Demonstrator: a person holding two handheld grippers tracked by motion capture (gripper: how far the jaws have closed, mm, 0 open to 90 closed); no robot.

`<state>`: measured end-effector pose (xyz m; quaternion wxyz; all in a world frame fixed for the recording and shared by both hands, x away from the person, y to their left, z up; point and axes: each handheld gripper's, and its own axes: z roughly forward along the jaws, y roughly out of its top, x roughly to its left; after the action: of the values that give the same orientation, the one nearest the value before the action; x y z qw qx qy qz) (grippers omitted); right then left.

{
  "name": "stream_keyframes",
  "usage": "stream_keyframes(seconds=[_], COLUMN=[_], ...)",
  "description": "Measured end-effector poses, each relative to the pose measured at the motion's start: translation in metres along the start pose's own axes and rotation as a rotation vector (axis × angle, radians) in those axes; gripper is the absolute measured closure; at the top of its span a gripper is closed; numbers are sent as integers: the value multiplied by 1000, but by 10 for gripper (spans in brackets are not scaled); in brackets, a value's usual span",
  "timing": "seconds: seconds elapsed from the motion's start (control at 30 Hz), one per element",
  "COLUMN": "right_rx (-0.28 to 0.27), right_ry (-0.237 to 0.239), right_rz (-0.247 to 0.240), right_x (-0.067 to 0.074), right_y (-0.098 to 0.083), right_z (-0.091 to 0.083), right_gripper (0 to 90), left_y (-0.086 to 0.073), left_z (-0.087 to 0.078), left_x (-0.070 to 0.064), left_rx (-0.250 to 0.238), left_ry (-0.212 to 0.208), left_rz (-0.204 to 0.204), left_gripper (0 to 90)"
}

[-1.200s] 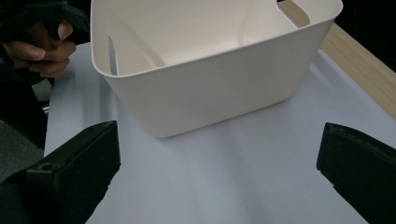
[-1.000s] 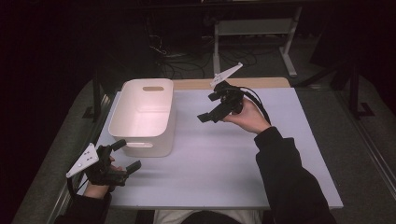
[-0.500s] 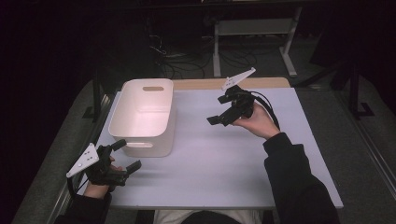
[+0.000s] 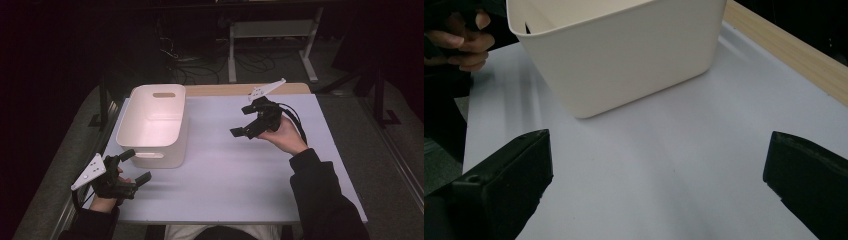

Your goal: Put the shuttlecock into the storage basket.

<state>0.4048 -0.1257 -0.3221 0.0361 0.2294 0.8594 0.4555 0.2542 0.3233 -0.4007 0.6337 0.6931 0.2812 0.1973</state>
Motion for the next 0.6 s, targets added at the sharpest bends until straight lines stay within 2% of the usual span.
stream_keyframes(seconds=[0.6], right_rx=[-19], right_ry=[-47], right_rz=[49], right_x=[-5], right_y=[-47], right_z=[-17], right_gripper=[0], left_y=[0], left_z=[0], left_x=[0], left_rx=[0], left_ry=[3], left_rz=[1], left_gripper=[0])
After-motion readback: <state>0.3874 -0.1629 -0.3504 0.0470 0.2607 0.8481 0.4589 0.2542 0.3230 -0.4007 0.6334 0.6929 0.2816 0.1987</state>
